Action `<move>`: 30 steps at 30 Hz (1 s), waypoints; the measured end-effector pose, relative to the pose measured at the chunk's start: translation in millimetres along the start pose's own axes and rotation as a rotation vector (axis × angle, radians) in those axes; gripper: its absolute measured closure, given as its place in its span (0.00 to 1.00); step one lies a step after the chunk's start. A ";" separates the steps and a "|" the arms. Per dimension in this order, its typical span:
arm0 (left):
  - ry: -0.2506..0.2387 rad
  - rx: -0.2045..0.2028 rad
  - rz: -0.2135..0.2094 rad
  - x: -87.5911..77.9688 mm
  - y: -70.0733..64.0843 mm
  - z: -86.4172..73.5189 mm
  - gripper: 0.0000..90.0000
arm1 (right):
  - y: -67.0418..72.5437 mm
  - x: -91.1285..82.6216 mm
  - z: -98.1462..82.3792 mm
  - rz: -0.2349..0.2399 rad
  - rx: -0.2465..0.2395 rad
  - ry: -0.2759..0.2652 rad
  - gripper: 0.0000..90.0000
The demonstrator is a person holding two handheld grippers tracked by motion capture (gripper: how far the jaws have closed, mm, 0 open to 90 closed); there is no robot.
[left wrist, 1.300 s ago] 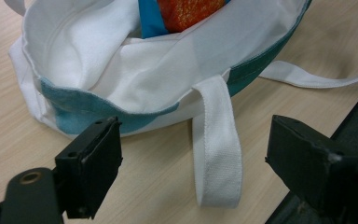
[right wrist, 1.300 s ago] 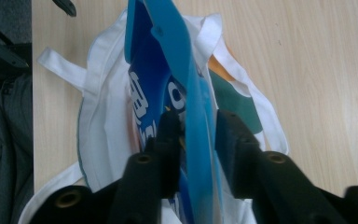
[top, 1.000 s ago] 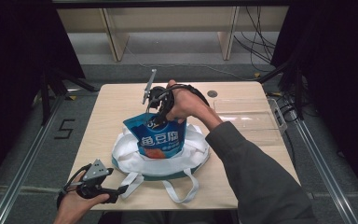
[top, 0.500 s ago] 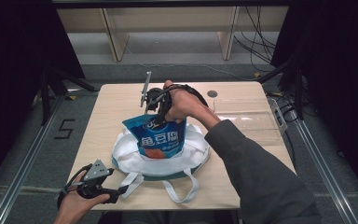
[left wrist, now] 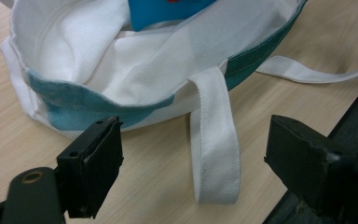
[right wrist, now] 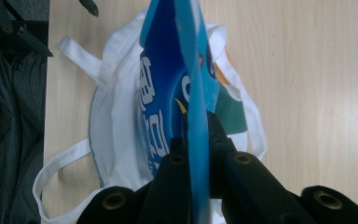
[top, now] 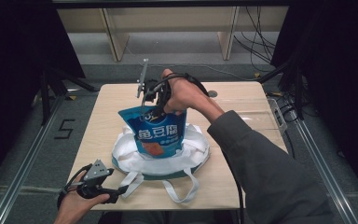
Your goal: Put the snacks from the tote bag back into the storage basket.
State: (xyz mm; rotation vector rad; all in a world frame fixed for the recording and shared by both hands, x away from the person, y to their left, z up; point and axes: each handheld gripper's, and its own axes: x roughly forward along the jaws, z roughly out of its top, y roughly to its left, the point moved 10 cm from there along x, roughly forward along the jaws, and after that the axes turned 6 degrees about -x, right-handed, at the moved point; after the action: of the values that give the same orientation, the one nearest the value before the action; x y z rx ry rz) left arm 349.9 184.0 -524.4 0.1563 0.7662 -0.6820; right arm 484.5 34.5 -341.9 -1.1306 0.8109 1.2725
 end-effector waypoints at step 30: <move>0.031 0.027 0.001 2.6 4.0 -2.9 0.20 | -21.9 -102.0 -130.2 -0.111 0.193 0.105 1.00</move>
State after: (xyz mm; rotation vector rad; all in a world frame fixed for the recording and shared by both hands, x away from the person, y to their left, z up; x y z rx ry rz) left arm 352.1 186.9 -528.7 0.1924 0.7871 -0.6908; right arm 505.2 -118.8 -279.3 -1.0772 0.9159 1.0266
